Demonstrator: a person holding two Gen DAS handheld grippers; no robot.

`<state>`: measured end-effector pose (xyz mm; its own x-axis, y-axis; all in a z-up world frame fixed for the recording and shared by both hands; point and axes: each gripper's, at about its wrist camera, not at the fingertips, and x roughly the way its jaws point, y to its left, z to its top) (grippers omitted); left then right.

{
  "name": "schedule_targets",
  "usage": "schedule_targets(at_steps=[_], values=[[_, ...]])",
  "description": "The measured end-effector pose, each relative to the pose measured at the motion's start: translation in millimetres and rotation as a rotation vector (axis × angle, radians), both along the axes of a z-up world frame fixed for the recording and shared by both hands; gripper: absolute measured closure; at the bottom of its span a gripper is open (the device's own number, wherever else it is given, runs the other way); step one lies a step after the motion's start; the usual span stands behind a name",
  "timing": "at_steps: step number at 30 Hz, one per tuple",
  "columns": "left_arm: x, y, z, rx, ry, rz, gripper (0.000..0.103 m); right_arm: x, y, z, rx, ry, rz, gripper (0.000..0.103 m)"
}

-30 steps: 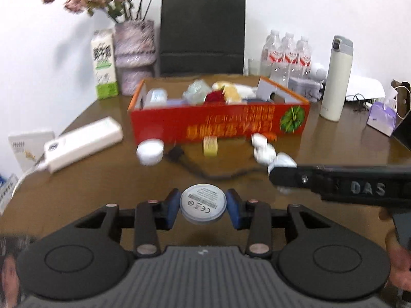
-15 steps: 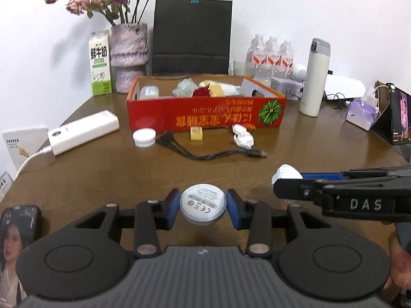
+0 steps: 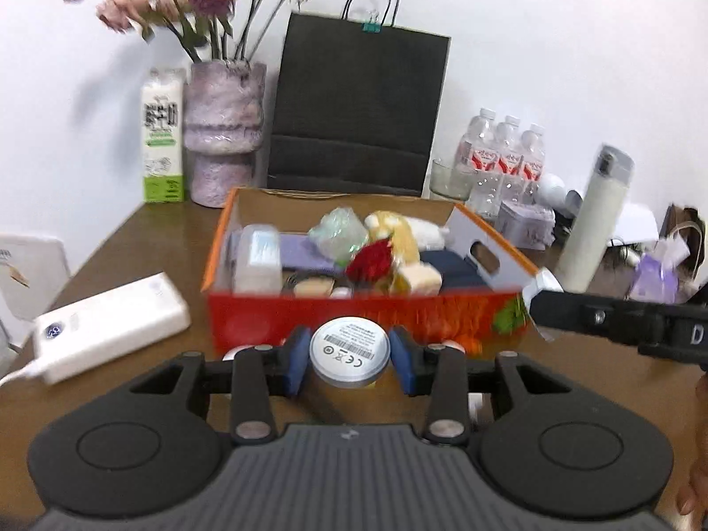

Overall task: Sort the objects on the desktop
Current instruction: 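Carry the disc and cap over the box and open both tools inside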

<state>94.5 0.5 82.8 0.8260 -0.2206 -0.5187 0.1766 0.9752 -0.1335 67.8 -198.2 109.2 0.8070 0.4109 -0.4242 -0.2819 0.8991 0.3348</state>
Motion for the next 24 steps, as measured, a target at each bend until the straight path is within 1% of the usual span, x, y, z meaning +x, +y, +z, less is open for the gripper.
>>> schedule_targets(at_steps=[2, 3, 6, 9, 11, 12, 13, 14, 15, 17, 19, 21, 22, 24], values=[[30.8, -3.0, 4.8, -0.001, 0.002, -0.013, 0.063, 33.6, 1.8, 7.4, -0.006, 0.025, -0.003, 0.064], [46.7, -7.4, 5.8, 0.022, 0.002, -0.028, 0.063, 51.5, 3.0, 9.7, -0.014, 0.039, -0.006, 0.064], [93.3, -18.8, 0.4, 0.112, 0.031, -0.02, 0.063, 100.9, -0.6, 12.2, -0.011, 0.075, -0.03, 0.064], [124.0, -24.7, -13.3, 0.159, 0.083, -0.013, 0.062, 143.5, -5.9, 8.8, -0.008, 0.119, -0.055, 0.064], [135.7, -25.3, -20.4, 0.185, 0.101, 0.016, 0.057, 168.1, -6.2, 1.7, 0.005, 0.168, -0.056, 0.064], [136.7, -24.1, -21.6, 0.189, 0.1, 0.017, 0.057, 179.4, -3.8, -4.2, -0.002, 0.189, -0.055, 0.063], [136.0, -20.7, -19.8, 0.168, 0.087, 0.009, 0.055, 190.7, -1.2, -11.9, -0.017, 0.213, -0.068, 0.063], [134.8, -16.4, -16.3, 0.144, 0.077, 0.005, 0.048, 199.4, 0.9, -19.4, -0.036, 0.242, -0.087, 0.06], [134.5, -12.6, -11.4, 0.124, 0.07, 0.015, 0.041, 207.9, 3.4, -26.7, -0.061, 0.274, -0.101, 0.054], [133.2, -5.6, 0.6, 0.104, 0.044, 0.038, 0.04, 212.2, 4.0, -34.2, -0.072, 0.285, -0.13, 0.051], [127.8, -0.9, 11.7, 0.106, 0.024, 0.055, 0.04, 202.8, 0.9, -33.5, -0.052, 0.268, -0.134, 0.046], [121.6, 0.0, 19.5, 0.104, 0.014, 0.06, 0.034, 190.5, -3.6, -27.0, -0.034, 0.244, -0.135, 0.04], [115.9, 0.5, 22.1, 0.104, 0.01, 0.065, 0.033, 184.0, -4.7, -22.5, -0.038, 0.233, -0.135, 0.039], [102.4, 1.3, 25.2, 0.104, 0.007, 0.072, 0.027, 164.7, -7.3, -12.7, -0.058, 0.2, -0.131, 0.035]])
